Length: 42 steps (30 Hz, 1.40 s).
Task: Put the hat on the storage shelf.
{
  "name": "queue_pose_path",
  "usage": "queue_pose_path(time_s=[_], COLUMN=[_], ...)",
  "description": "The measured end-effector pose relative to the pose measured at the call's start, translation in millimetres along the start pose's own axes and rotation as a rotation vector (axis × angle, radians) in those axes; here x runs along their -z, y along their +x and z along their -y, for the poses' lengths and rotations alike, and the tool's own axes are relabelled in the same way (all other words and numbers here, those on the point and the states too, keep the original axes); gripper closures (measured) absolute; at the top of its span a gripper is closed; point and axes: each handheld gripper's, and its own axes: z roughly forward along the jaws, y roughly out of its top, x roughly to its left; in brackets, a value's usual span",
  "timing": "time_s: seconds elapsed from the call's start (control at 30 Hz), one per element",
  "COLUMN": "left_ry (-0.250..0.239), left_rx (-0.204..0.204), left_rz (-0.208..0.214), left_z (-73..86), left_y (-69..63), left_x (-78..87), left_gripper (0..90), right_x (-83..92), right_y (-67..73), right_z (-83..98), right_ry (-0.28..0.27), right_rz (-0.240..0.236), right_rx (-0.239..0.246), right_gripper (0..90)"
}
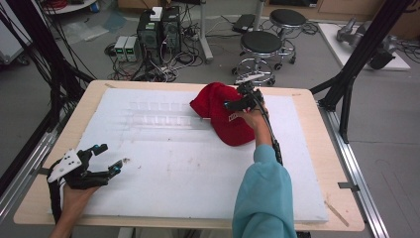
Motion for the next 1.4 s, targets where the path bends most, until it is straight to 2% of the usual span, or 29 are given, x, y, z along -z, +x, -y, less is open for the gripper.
queue_pose_path(time_s=[0.17, 0.3, 0.37, 0.4, 0.43, 0.47, 0.53, 0.67, 0.7, 0.73, 0.97, 1.13, 1.3, 1.37, 1.4], left_ry=[0.000, 0.003, 0.004, 0.004, 0.004, 0.006, 0.007, 0.008, 0.007, 0.007, 0.009, 0.011, 0.014, 0.015, 0.016], left_rx=[-0.003, -0.006, -0.007, -0.007, -0.008, -0.009, -0.009, -0.010, -0.009, -0.008, -0.009, -0.013, -0.011, -0.013, -0.013], left_rz=[0.000, -0.002, -0.002, -0.002, -0.003, -0.002, -0.002, -0.002, -0.002, -0.002, -0.002, -0.003, -0.006, -0.007, -0.009], left_z=[-0.1, -0.1, -0.1, -0.1, -0.1, -0.2, -0.3, -0.3, -0.2, -0.3, -0.3, -0.3, -0.5, -0.5, -0.6], left_y=[0.1, -0.2, -0.3, -0.5, -0.6, -0.6, -0.6, -0.6, -0.6, -0.5, -0.5, -0.8, -1.4, -1.7, -1.7], left_x=[-0.2, -0.2, -0.3, -0.4, -0.5, -0.6, -0.6, -0.6, -0.7, -0.6, -0.7, -0.7, -1.3, -1.4, -1.4], left_gripper=[14.9, 15.0, 15.0, 15.0, 15.0, 15.0, 15.0, 15.0, 15.0, 15.0, 15.0, 15.0, 15.0, 15.0, 14.9], right_x=[-6.5, -11.1, -12.3, -12.0, -12.0, -11.8, -11.6, -11.7, -11.7, -12.0, -11.4, -9.9, -3.8, 0.9, 7.7], right_y=[-0.8, -0.4, 0.1, 1.3, 1.8, 2.6, 3.8, 7.0, 7.0, 7.0, 8.9, 9.6, 9.8, 11.1, 12.3], right_z=[2.8, 4.1, 4.1, 3.5, 3.3, 2.7, 2.2, 1.6, 1.6, 2.3, 2.3, 3.0, 1.6, -0.5, -3.6], right_ry=[0.020, 0.040, 0.047, 0.060, 0.062, 0.063, 0.066, 0.086, 0.086, 0.098, 0.108, 0.092, 0.060, 0.047, 0.019], right_rz=[-0.003, 0.004, -0.008, -0.004, -0.020, -0.012, -0.028, -0.027, -0.027, -0.034, -0.028, -0.025, -0.036, -0.025, -0.012], right_rx=[-0.019, -0.022, -0.014, 0.008, 0.015, 0.023, 0.035, 0.038, 0.038, 0.027, 0.033, 0.022, -0.001, 0.009, 0.012], right_gripper=[18.1, 23.7, 31.4, 40.1, 43.3, 47.1, 58.0, 74.9, 74.9, 81.6, 85.2, 85.3, 85.3, 85.3, 85.3])
